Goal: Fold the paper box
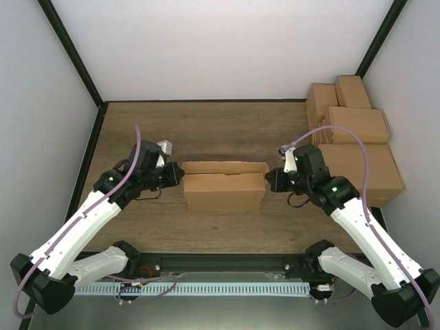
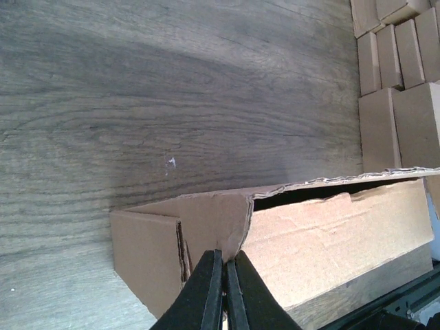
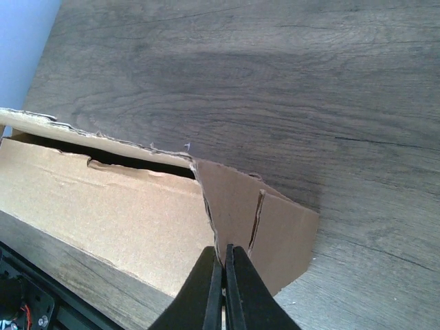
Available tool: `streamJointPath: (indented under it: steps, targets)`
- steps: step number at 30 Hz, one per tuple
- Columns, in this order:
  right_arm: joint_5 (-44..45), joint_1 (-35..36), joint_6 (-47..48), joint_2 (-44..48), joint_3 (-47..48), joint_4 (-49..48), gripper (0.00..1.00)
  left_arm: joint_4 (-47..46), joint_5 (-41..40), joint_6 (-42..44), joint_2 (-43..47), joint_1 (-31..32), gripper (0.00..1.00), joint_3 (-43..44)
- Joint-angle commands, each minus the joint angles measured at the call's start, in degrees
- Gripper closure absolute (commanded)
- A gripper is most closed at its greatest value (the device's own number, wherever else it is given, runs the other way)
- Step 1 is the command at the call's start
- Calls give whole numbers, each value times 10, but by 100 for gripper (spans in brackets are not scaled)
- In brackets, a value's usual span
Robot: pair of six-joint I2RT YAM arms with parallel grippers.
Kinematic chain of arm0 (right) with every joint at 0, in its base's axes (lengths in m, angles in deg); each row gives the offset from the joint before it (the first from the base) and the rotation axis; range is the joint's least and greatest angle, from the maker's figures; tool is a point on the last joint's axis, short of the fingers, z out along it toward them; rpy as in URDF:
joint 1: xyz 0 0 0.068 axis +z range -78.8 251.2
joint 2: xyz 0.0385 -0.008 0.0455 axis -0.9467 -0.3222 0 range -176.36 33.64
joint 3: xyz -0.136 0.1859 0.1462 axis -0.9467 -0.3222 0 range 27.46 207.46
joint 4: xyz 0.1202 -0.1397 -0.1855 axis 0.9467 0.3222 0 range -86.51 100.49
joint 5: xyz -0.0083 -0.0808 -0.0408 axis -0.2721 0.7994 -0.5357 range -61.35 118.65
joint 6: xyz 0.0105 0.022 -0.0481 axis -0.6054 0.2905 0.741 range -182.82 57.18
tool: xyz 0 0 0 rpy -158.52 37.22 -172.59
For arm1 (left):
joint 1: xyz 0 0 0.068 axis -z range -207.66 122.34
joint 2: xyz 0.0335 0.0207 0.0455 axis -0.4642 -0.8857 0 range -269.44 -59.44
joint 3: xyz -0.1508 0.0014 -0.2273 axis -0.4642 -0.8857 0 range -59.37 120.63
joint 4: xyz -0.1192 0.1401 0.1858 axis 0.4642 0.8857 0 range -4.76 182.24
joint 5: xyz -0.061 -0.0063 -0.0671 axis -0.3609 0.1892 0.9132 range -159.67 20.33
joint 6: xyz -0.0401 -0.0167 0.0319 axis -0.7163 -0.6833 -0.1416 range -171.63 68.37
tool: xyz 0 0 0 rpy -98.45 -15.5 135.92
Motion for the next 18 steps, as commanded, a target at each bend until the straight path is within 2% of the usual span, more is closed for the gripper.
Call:
streamJointPath:
  steps: [1, 7, 18]
  targets:
    - [-9, 7, -15, 12, -21, 2, 99, -8, 14, -5, -1, 17, 96, -29]
    - [-17, 8, -30, 22, -51, -13, 99, -18, 7, -12, 1, 24, 96, -48]
    - [-17, 9, -51, 27, -45, -8, 99, -7, 1, -9, 5, 25, 96, -42]
